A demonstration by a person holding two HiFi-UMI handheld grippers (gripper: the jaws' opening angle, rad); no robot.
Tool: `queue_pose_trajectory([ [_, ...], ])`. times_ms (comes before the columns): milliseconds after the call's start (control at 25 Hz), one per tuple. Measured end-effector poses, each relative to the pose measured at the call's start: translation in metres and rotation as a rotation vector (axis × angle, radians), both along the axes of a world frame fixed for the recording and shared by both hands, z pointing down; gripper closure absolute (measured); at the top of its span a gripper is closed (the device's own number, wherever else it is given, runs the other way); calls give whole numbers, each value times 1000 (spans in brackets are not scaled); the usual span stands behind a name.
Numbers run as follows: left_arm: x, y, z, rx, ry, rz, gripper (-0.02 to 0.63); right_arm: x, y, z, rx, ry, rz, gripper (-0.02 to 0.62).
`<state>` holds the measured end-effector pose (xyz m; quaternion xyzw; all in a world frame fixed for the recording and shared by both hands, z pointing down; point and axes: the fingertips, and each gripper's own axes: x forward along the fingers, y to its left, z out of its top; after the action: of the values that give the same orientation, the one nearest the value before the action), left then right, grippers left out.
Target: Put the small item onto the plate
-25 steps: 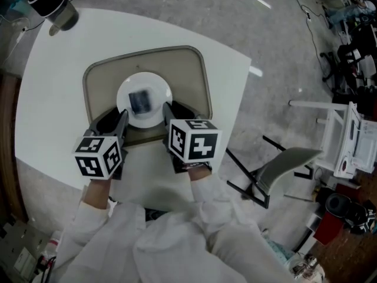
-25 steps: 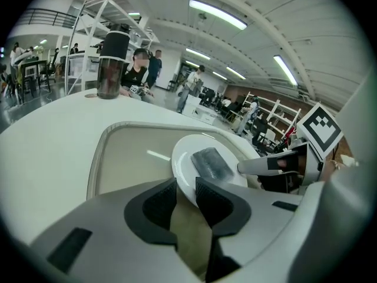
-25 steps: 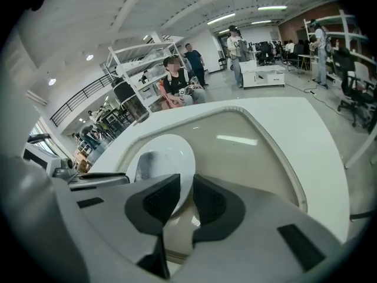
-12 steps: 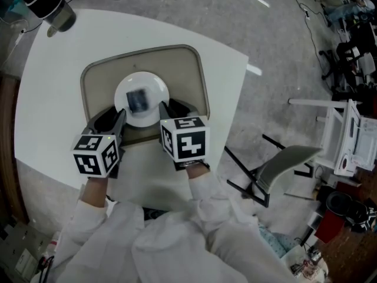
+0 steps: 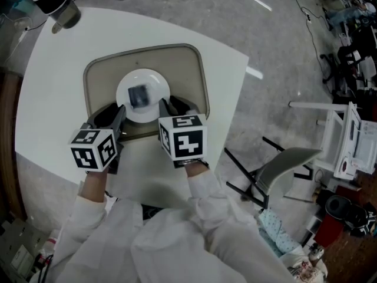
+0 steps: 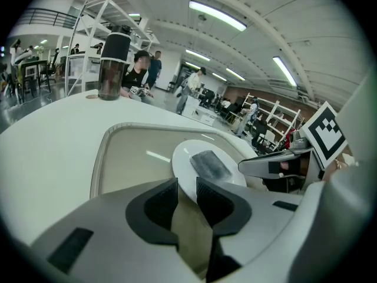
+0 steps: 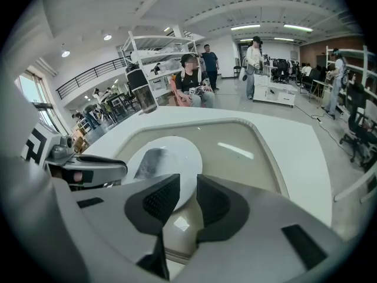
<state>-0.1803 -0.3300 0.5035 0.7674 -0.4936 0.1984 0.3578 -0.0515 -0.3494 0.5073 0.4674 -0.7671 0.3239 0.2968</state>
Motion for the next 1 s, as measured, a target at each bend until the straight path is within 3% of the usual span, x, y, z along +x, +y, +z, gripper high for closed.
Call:
queue_pose_trajectory([
  [320, 7, 18, -26, 82, -5, -36, 512, 10, 16, -25, 71, -22, -4, 520],
  [560, 26, 51, -33, 98, -7, -36, 512, 17, 45, -34, 101, -55, -28, 520],
  [1000, 78, 121, -66, 182, 33, -63, 514, 36, 110, -78, 211, -205, -156, 568],
])
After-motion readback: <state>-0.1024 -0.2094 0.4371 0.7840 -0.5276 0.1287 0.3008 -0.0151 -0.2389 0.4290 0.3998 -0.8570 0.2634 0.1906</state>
